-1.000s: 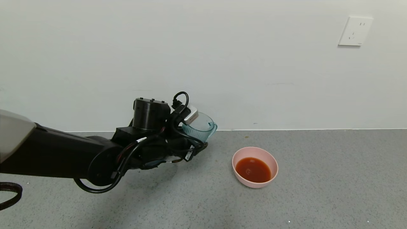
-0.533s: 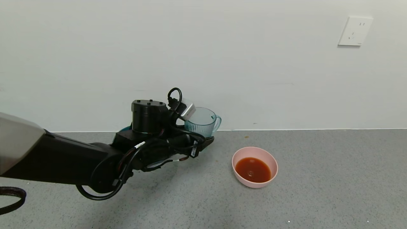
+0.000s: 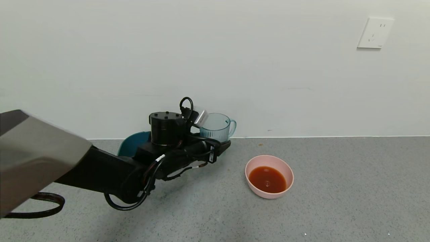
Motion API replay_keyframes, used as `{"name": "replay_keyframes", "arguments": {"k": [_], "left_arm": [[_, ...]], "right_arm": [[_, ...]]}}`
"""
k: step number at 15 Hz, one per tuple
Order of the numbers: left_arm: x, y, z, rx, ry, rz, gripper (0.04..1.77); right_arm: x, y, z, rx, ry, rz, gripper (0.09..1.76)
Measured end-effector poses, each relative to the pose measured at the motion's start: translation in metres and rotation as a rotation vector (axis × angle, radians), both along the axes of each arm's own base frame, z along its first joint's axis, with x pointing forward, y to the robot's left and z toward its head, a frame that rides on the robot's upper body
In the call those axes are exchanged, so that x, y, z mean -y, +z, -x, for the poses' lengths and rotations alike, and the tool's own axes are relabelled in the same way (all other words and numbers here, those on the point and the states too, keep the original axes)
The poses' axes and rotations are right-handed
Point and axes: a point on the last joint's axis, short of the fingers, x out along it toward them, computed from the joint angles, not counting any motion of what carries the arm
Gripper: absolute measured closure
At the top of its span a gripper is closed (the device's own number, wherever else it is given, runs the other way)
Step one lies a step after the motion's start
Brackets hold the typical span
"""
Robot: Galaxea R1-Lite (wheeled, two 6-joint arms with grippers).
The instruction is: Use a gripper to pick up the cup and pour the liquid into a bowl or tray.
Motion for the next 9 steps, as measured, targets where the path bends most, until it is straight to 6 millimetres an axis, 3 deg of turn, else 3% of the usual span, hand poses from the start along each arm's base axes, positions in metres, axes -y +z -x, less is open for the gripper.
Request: {"name": "replay_keyframes", "arguments": {"k": [9], "left_arm": [[0.018,-0.037,-0.037,0.006,0.035,0.098,0.52]], "right_arm": [[0.000,0.000,0.000,0.000,0.000,0.000,0.14]]}}
